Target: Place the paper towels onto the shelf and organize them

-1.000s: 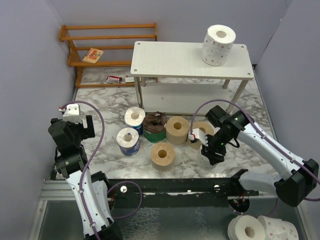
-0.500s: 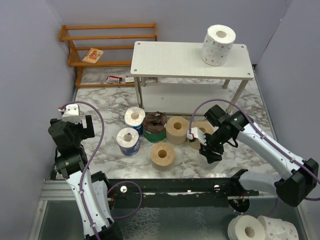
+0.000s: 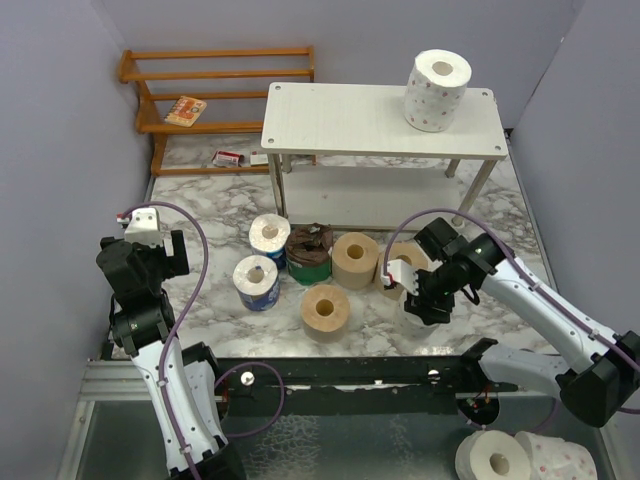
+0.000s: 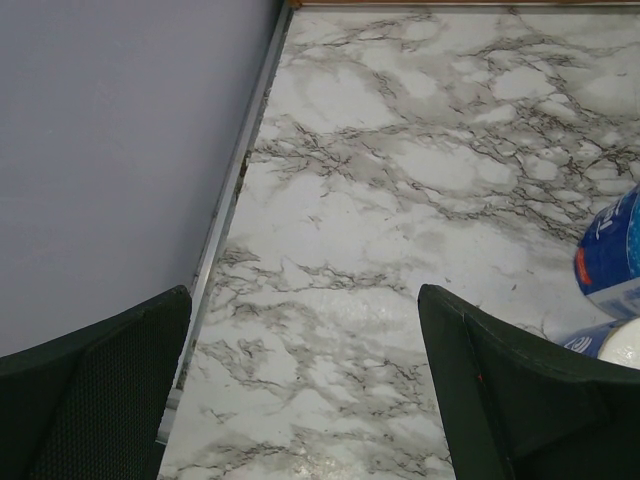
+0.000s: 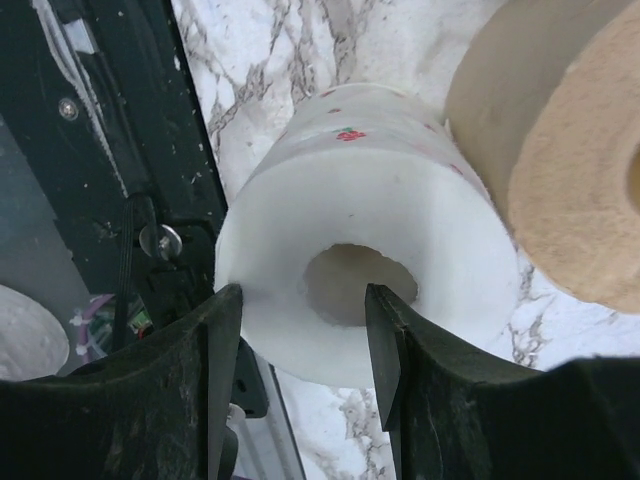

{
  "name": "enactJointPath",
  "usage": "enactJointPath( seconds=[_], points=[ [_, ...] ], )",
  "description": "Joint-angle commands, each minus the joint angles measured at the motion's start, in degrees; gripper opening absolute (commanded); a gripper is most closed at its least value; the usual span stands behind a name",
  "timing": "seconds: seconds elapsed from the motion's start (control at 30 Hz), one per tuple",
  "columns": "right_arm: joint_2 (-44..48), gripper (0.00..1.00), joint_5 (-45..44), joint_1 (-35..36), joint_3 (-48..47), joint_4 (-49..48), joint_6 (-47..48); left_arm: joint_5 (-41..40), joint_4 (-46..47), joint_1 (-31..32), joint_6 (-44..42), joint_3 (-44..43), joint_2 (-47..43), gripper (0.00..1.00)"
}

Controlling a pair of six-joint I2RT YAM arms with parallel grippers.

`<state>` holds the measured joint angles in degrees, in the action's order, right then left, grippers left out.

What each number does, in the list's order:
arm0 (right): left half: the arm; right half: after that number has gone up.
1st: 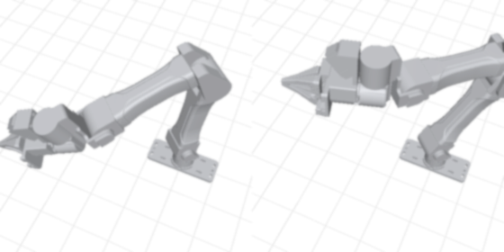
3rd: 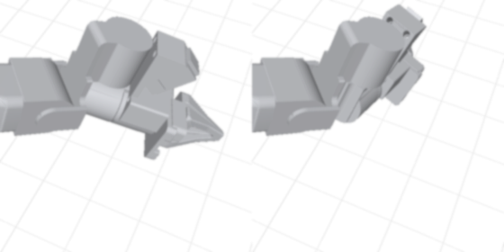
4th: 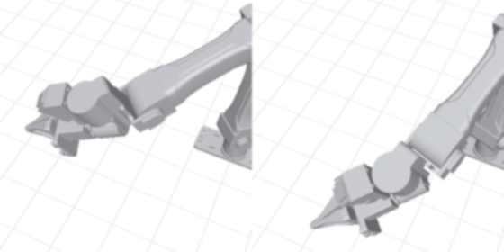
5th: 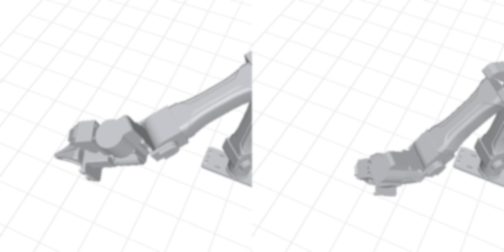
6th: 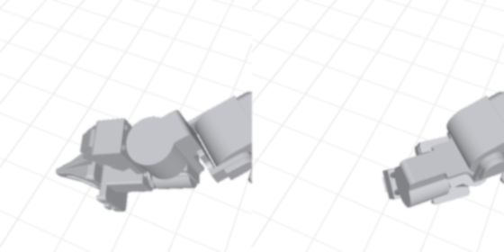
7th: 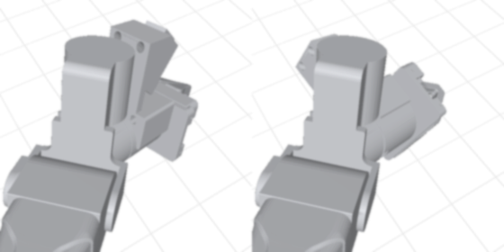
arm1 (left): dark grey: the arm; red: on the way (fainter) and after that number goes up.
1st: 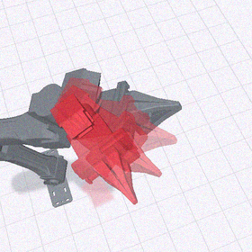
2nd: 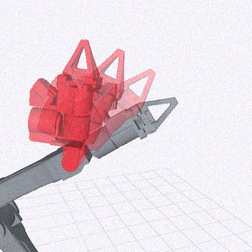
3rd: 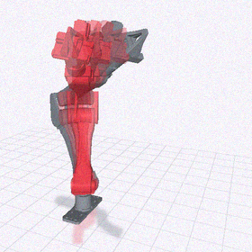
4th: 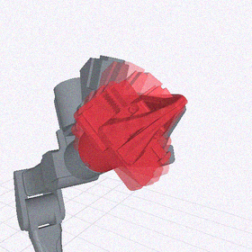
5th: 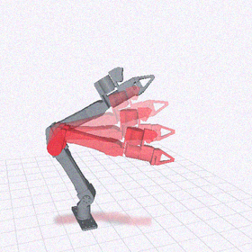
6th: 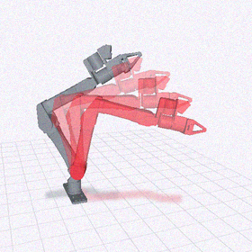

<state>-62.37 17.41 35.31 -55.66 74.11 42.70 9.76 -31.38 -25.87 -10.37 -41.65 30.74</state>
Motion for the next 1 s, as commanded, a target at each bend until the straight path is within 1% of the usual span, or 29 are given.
enactJointPath(
  seconds=[0.0, 0.27, 0.47, 0.53, 0.73, 0.97],
  points=[
    [-0.4, 0.53, 0.4, 0.3, 1.1, 1.8, 0.4, -0.5, 1.1, -0.4, 0.5, 0.2, 0.1, 0.99],
    [-2.6, 0.53, 2.0, 0.3, 0.7, 2.4, 1.1, -0.5, 1.2, -0.4, 0.4, 0.2, 0.3, 0.99],
    [-4.5, 0.53, 4.1, 0.3, -3.8, 6.7, 2.2, -0.5, 1.2, -0.4, 0.3, 0.3, 0.3, 0.99],
    [-4.7, 0.53, 5.1, 0.3, -4.7, 6.7, 1.6, -0.5, 1.3, -0.4, 0.3, 0.3, 0.2, 0.99],
    [-5.9, 0.53, 5.1, 0.3, -2.6, 6.7, 3.2, -0.4, 1.3, -0.4, 0.2, 0.3, 0.2, 0.99],
    [-6.3, 0.52, 3.9, 0.3, -2.4, 5.5, 3.4, -0.3, 1.3, -0.4, 0.2, 0.3, 0.2, 0.99]
  ],
)
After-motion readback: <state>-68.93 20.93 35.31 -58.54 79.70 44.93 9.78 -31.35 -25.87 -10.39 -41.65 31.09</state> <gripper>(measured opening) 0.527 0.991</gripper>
